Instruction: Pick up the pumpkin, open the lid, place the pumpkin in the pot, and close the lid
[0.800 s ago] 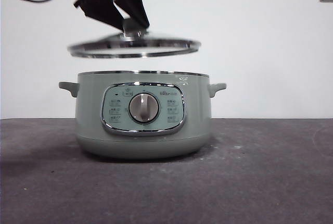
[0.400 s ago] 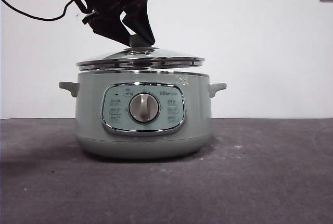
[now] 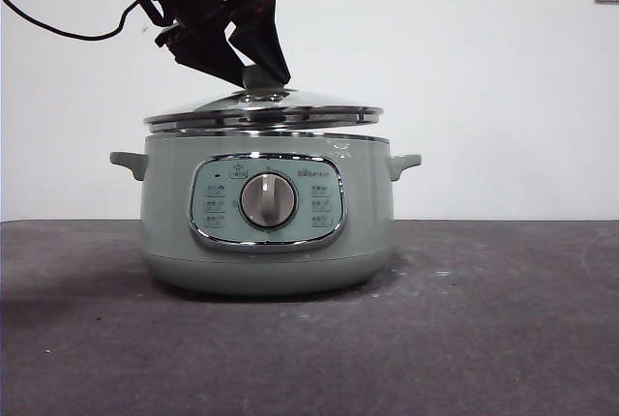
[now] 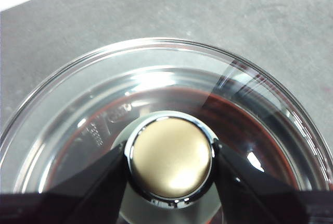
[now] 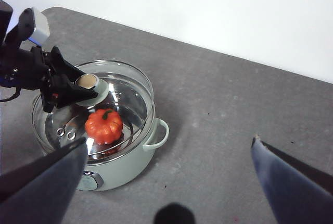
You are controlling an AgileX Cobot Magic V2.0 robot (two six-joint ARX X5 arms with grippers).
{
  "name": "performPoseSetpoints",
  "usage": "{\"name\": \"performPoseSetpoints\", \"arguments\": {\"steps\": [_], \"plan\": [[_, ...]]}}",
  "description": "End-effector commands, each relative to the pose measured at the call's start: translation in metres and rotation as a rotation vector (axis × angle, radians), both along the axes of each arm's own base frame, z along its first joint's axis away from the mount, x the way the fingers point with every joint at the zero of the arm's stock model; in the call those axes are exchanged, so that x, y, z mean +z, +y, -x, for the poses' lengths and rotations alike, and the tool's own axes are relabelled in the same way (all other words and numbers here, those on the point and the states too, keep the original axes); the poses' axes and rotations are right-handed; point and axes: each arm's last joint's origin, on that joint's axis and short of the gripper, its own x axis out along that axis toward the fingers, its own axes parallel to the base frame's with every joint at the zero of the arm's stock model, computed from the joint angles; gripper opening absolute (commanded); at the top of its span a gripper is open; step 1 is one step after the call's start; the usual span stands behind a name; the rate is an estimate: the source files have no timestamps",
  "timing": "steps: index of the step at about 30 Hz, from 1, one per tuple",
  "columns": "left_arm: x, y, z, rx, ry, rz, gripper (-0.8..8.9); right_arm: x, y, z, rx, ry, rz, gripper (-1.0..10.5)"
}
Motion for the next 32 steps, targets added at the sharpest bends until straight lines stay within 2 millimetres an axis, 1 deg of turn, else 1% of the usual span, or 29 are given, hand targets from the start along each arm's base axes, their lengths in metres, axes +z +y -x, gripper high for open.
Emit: {"name": "performPoseSetpoints", "arguments": {"steps": [1, 6, 23, 25, 26, 27, 28, 30, 31, 32], "plan": [[-0.001, -0.004, -0.002, -0.018, -0.007, 0.007, -0.09, 0.0, 0.001, -0.002, -0.001, 0.005, -0.007, 6.0], [-0.01, -0.006, -0.005, -0.02, 0.028, -0.009, -0.09, 0.0, 0.002, -0.002, -0.001, 0.006, -0.006, 6.0], [-0.012, -0.012, -0.001, -0.036, 0.036, -0.016, -0.08, -0.001, 0.002, -0.002, -0.001, 0.007, -0.005, 6.0], [-0.012, -0.012, -0.001, -0.035, 0.038, -0.017, 0.12, -0.001, 0.002, -0.002, 0.0, 0.009, -0.004, 6.0], [-0.012, -0.012, -0.001, -0.034, 0.038, -0.017, 0.5, -0.001, 0.002, -0.002, 0.0, 0.009, -0.004, 6.0], [-0.012, -0.012, -0.001, -0.033, 0.037, -0.018, 1.28, -0.001, 0.002, -0.002, 0.0, 0.009, -0.005, 6.0], [-0.012, -0.012, -0.001, -0.032, 0.037, -0.019, 2.16, -0.001, 0.001, -0.002, 0.001, 0.009, -0.005, 6.0], [-0.012, -0.012, -0.001, -0.027, 0.034, -0.022, 4.29, -0.001, 0.002, -0.002, 0.004, 0.01, -0.006, 6.0], [-0.012, -0.012, -0.001, -0.026, 0.034, -0.022, 4.82, -0.001, 0.002, -0.002, 0.005, 0.011, -0.006, 6.0], [-0.012, -0.012, -0.001, -0.027, 0.034, -0.022, 4.98, -0.001, 0.002, -0.002, 0.005, 0.011, -0.006, 6.0]]}}
